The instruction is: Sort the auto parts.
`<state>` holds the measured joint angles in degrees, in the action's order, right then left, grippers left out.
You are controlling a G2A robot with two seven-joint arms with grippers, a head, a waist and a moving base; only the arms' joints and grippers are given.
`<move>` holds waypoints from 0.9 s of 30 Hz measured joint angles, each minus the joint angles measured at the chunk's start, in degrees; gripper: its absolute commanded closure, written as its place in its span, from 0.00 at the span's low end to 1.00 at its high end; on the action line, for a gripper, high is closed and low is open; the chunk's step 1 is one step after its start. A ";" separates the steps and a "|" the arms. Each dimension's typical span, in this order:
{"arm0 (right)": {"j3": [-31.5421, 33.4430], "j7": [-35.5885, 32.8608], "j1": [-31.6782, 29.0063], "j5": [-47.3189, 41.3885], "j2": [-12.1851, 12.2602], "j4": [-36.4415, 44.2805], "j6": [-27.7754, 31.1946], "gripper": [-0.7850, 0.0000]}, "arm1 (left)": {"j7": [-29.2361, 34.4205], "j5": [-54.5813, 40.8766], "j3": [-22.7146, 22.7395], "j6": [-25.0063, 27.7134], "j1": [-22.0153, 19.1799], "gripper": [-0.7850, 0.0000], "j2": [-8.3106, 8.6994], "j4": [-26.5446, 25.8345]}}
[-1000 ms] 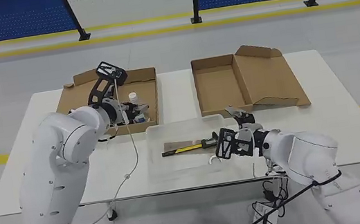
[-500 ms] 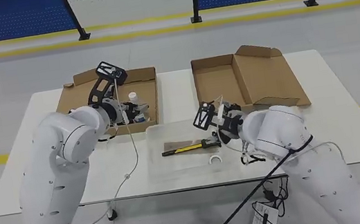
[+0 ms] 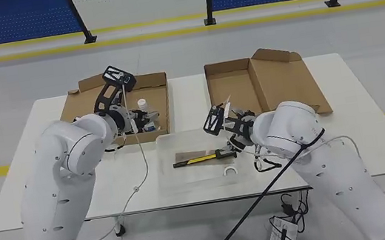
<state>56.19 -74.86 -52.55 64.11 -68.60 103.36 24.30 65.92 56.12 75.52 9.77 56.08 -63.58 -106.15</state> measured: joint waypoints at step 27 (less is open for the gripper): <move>-12.20 -2.61 2.95 -1.01 0.19 -3.21 2.52 0.00 | -3.99 7.33 1.39 -5.88 0.09 0.00 0.23 1.20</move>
<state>43.99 -77.47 -49.60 63.09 -68.41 100.15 26.82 61.92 63.44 76.92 3.89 56.17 -63.36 -104.96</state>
